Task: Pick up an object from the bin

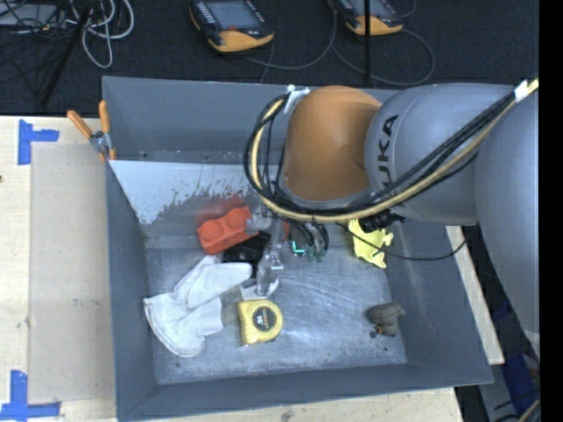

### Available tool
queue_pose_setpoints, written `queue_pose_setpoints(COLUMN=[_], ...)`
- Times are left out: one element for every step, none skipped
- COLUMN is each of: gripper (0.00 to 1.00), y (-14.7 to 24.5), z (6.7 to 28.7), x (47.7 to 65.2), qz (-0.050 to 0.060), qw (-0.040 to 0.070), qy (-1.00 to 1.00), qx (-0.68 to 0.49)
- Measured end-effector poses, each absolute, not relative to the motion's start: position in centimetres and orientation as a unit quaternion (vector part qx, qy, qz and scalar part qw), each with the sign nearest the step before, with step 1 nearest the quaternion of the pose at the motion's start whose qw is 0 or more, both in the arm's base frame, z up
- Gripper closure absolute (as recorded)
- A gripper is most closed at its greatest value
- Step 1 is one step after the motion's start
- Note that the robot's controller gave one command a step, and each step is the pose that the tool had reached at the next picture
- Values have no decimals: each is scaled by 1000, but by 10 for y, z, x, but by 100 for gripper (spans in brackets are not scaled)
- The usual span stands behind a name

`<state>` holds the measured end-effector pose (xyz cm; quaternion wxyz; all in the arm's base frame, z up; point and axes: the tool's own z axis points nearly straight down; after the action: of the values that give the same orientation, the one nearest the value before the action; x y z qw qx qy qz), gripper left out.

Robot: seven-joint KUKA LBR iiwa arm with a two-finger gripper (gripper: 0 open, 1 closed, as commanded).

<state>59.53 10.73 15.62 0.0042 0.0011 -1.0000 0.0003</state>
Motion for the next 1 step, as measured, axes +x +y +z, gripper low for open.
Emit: queue_pose_setpoints(gripper=[0], y=[107], z=[161], x=[597], qz=[0], qw=[1], qy=[-1000], qx=[0])
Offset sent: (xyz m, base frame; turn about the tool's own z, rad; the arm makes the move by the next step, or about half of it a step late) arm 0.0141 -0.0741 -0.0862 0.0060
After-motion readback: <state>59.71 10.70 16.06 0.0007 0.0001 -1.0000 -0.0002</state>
